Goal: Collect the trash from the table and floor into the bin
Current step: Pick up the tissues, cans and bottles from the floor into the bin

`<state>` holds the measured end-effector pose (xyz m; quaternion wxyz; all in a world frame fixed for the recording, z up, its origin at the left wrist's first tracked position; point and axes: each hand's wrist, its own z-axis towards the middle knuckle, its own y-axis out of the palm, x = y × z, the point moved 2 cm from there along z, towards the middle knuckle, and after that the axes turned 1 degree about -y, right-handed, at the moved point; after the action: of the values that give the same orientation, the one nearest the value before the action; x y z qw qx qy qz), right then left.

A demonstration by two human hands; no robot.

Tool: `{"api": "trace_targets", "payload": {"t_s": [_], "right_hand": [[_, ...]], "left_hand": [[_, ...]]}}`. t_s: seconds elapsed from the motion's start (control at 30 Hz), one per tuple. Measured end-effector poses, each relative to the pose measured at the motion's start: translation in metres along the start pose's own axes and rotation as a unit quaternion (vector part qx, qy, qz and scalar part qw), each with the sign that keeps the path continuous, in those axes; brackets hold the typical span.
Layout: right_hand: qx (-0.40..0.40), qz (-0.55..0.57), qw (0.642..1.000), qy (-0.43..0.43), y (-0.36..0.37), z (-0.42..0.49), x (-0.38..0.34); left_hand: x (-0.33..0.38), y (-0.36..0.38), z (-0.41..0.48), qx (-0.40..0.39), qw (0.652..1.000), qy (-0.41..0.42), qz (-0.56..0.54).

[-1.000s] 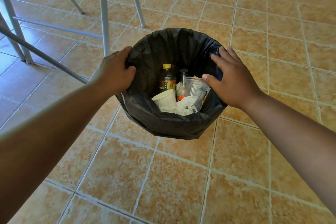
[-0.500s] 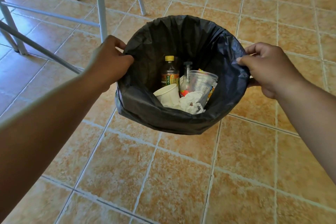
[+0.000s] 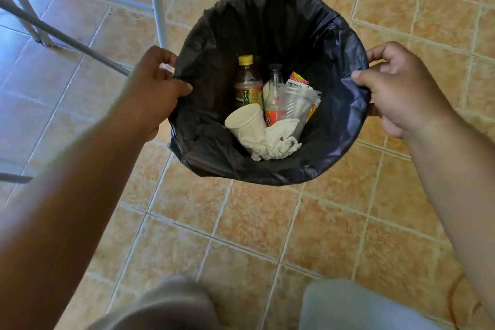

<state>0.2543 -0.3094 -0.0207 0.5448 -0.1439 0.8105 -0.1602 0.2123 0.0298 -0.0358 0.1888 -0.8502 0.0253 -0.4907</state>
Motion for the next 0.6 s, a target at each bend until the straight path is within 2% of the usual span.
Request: {"api": "trace_targets", "payload": {"t_s": [0.27,0.43,0.6], "right_hand": [[0.023,-0.032,0.997,0.069,-0.093,-0.139,-0.116],[0.017,-0.057,0.996,0.066,-0.175,-0.236,-0.206],[0.019,-0.088,0.995,0.045,-0.239,-0.312,-0.28]], "left_hand": [[0.119,-0.041,-0.176,0.021,0.999,-0.034,0.006],[0.214,-0.082,-0.285,0.019,0.998,-0.05,0.03],[0.296,-0.115,-0.367,0.002,0.998,-0.022,0.064]]}}
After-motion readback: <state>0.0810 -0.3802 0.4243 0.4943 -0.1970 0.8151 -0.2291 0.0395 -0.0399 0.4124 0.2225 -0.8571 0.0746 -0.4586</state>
